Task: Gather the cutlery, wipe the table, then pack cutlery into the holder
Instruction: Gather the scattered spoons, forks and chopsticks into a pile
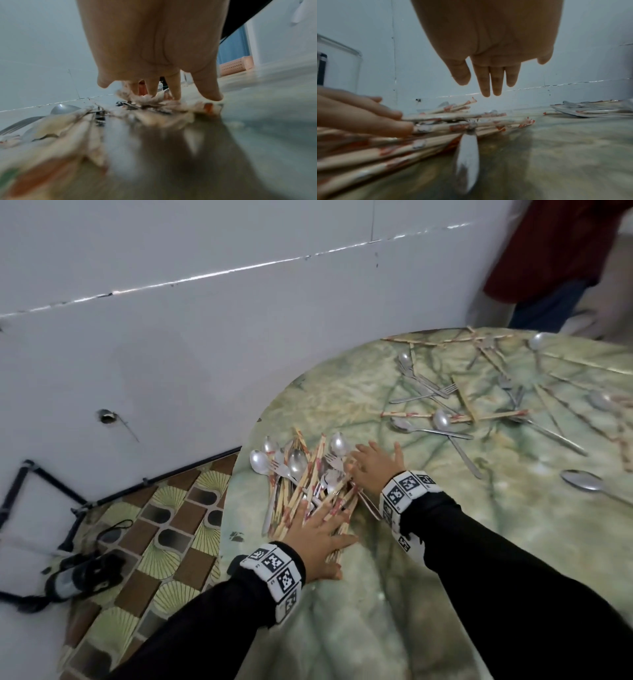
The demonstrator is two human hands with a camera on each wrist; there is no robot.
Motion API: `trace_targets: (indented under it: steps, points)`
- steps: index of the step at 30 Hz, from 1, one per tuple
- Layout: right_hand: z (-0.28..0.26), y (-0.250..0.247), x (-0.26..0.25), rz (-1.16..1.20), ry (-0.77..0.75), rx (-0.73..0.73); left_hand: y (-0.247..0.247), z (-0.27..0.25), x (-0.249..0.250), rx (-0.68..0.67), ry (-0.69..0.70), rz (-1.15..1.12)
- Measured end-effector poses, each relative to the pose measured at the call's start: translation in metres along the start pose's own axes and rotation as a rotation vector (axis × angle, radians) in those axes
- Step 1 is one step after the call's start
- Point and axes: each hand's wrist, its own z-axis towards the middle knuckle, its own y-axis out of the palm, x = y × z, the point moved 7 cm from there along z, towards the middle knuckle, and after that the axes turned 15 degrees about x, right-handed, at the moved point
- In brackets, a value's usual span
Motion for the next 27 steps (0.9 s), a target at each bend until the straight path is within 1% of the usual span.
trace_targets:
  steps: [3, 5, 7, 9, 12, 14, 18, 22, 27]
  points:
    - [-0.022, -0.004, 0.007, 0.176, 0.003, 0.037, -0.007, -0.002, 0.009, 0.046, -0.045, -0.064]
    - [-0.043, -0.009, 0.013, 0.276, -0.003, 0.044, -0.021, -0.002, 0.018, 0.13, -0.071, -0.099]
    - [-0.066, -0.013, 0.022, 0.301, 0.015, 0.026, -0.039, 0.0, 0.029, 0.234, -0.088, -0.174]
    - [-0.088, -0.018, 0.034, 0.271, 0.031, 0.007, -0.053, 0.004, 0.041, 0.293, -0.091, -0.259]
    - [-0.117, -0.025, 0.056, 0.212, 0.052, -0.028, -0.062, 0.011, 0.058, 0.284, -0.155, -0.387]
    - [-0.134, -0.03, 0.073, 0.184, 0.061, -0.052, -0.066, 0.014, 0.075, 0.279, -0.187, -0.427]
    - [-0.165, -0.045, 0.112, 0.157, 0.087, -0.056, -0.074, 0.022, 0.118, 0.281, -0.23, -0.433]
    - [-0.203, -0.059, 0.153, 0.124, 0.089, -0.096, -0.074, 0.027, 0.167, 0.285, -0.301, -0.436]
    - [-0.247, -0.072, 0.207, 0.078, 0.082, -0.134, -0.071, 0.03, 0.229, 0.292, -0.389, -0.496]
